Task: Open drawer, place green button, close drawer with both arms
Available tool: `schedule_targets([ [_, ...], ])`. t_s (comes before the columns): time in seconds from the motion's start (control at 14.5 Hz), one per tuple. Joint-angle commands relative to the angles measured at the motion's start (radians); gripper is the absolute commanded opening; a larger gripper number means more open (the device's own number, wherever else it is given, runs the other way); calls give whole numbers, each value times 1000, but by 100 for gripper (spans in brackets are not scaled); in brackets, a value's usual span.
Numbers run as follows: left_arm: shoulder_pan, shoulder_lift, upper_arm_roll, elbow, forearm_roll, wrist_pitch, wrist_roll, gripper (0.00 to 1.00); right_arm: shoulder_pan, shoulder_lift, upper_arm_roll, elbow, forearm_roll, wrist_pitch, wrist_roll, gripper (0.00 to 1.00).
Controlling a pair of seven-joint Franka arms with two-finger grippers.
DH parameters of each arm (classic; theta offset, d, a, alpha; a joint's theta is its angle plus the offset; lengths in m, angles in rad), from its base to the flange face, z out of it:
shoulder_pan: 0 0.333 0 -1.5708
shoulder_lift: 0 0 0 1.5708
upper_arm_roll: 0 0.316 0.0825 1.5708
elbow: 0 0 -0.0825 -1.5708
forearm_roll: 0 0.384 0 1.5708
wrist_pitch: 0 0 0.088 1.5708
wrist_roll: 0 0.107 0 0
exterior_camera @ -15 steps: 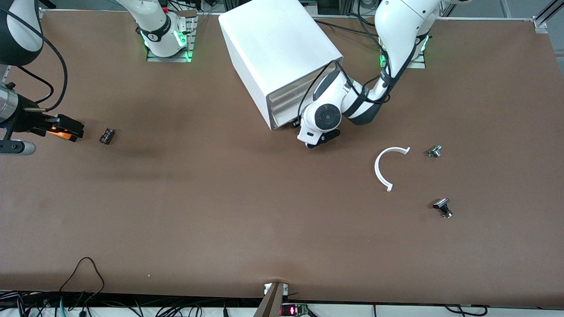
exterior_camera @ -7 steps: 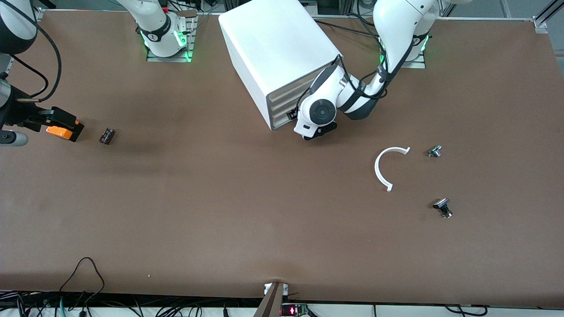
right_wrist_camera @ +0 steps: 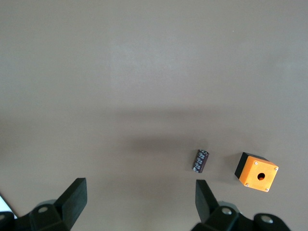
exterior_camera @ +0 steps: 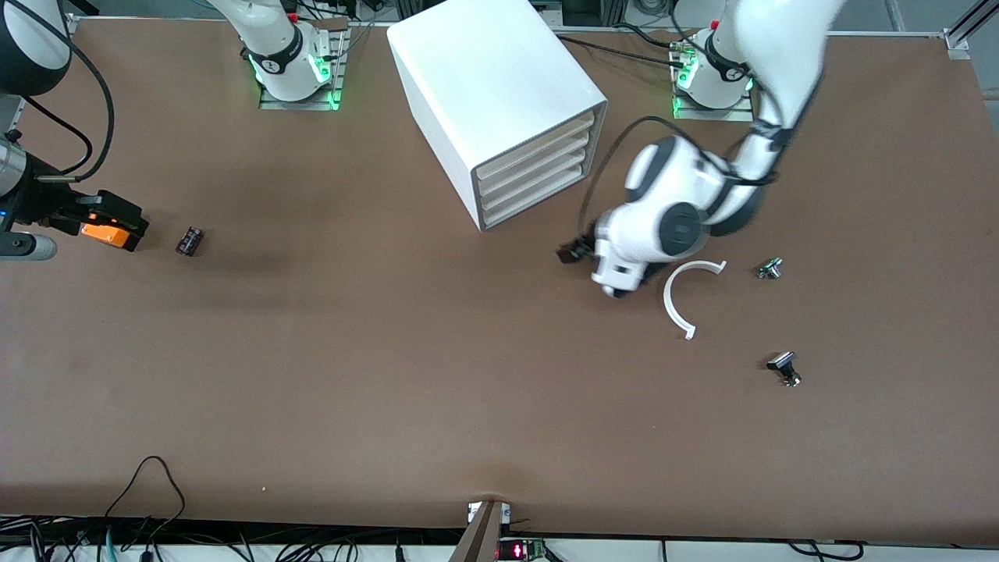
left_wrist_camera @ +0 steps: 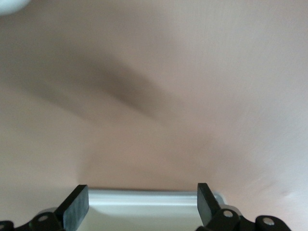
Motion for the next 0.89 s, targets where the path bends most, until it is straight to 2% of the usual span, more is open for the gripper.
schedule_targets([
  [0.0,96,-120,2,-18,99,-86,175,99,-22,-12,21,-17,5,8,12,100],
  [0.14,146,-227,3,-31,205,-173,310,99,-20,-11,21,-18,-1,5,9,100],
  [0.34,245,-360,28,-31,219,-249,589,99,-14,-1,26,-18,-1,-2,2,100],
  [0.48,245,-437,83,-35,219,-250,752,100,-13,-1,27,-18,-1,-6,-1,100],
  [0.69,245,-520,103,-35,263,-293,777,100,-14,-1,27,-18,2,-6,-8,100],
  [0.83,246,-542,104,-35,277,-318,786,100,-14,-1,26,-17,7,-6,-8,100],
])
